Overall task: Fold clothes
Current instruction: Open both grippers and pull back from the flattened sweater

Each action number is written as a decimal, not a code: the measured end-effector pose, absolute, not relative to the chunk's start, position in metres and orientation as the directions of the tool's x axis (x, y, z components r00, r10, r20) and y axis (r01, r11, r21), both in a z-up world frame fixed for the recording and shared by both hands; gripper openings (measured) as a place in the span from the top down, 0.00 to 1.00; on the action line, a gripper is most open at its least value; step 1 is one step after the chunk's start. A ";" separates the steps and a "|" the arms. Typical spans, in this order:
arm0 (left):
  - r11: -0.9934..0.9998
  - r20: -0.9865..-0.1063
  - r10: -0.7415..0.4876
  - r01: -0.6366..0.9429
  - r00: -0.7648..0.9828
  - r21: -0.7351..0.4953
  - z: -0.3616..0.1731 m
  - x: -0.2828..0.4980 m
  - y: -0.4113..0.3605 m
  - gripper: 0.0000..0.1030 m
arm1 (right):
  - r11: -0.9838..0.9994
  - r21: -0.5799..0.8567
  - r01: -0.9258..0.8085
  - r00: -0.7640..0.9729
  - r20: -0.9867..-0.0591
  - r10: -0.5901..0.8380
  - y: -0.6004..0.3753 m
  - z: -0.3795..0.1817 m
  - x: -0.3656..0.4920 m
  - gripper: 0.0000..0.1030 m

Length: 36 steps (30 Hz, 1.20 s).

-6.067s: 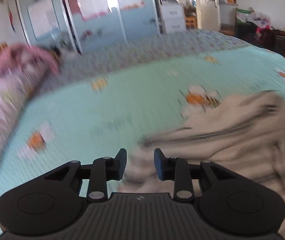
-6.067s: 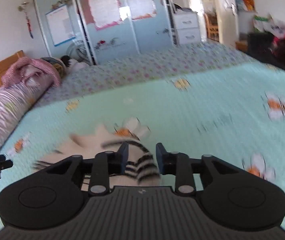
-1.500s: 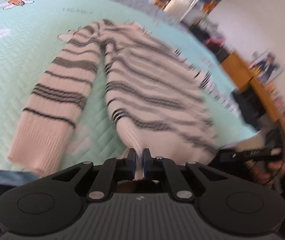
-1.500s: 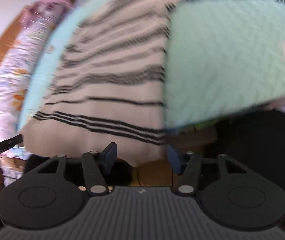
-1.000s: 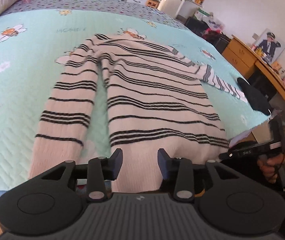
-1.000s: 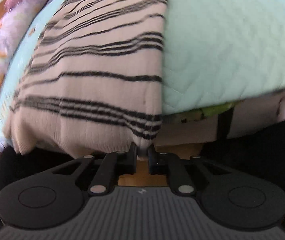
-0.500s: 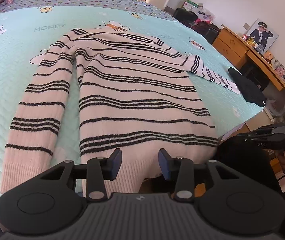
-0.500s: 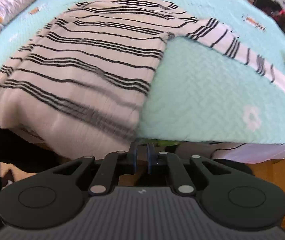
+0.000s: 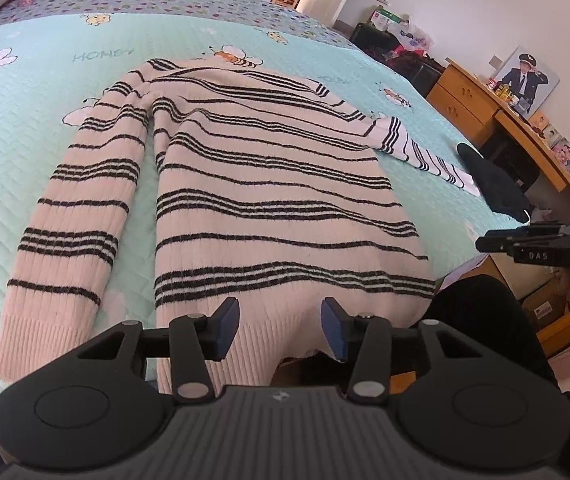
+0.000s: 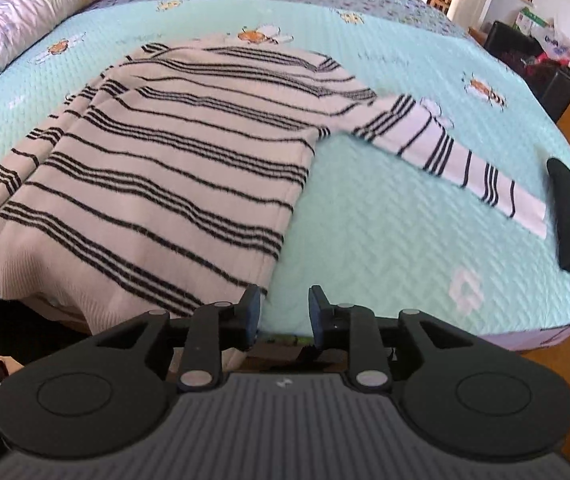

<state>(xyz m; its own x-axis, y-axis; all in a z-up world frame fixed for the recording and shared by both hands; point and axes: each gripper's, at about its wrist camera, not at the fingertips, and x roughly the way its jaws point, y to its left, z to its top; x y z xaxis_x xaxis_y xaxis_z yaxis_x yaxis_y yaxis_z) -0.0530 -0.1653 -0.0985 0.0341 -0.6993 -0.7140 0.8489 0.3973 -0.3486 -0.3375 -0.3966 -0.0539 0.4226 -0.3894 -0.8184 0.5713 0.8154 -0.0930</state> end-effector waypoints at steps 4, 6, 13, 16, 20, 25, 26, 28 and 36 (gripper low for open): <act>0.401 -0.712 -0.702 0.844 0.033 -0.356 -0.100 -0.053 -0.166 0.53 | 0.816 -0.113 0.566 0.427 -0.807 -0.408 -0.395 -0.049 -0.332 0.72; 0.403 -0.710 -0.703 0.842 0.034 -0.359 -0.100 -0.053 -0.166 0.53 | 0.818 -0.119 0.563 0.428 -0.804 -0.412 -0.395 -0.046 -0.329 0.72; 0.404 -0.707 -0.707 0.839 0.032 -0.366 -0.101 -0.052 -0.165 0.51 | 0.821 -0.141 0.554 0.442 -0.786 -0.433 -0.394 -0.038 -0.322 0.69; 0.407 -0.706 -0.707 0.836 0.034 -0.368 -0.101 -0.051 -0.165 0.51 | 0.822 -0.149 0.550 0.446 -0.780 -0.440 -0.392 -0.035 -0.320 0.67; 0.409 -0.705 -0.708 0.834 0.032 -0.372 -0.101 -0.051 -0.166 0.50 | 0.825 -0.157 0.543 0.449 -0.776 -0.443 -0.391 -0.033 -0.317 0.67; 0.405 -0.705 -0.708 0.833 0.025 -0.377 -0.102 -0.051 -0.165 0.50 | 0.842 -0.118 0.526 0.489 -0.768 -0.413 -0.393 -0.016 -0.314 0.67; 0.405 -0.705 -0.709 0.832 0.024 -0.379 -0.103 -0.051 -0.166 0.50 | 0.848 -0.095 0.521 0.506 -0.766 -0.396 -0.394 -0.011 -0.314 0.67; 0.404 -0.704 -0.709 0.831 0.021 -0.382 -0.104 -0.052 -0.166 0.50 | 0.855 -0.061 0.515 0.536 -0.755 -0.377 -0.396 0.000 -0.311 0.67; 0.409 -0.703 -0.711 0.824 0.017 -0.393 -0.107 -0.053 -0.164 0.50 | 0.868 0.041 0.494 0.611 -0.727 -0.313 -0.397 0.024 -0.295 0.67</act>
<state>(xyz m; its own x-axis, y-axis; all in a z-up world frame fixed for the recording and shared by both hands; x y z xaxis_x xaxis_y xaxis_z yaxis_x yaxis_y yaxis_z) -0.0533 -0.1643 -0.1068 0.0171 -0.7107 -0.7033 0.8239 0.4085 -0.3928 -0.2953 -0.3975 0.0237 0.6107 -0.3134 -0.7272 0.4942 0.8684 0.0408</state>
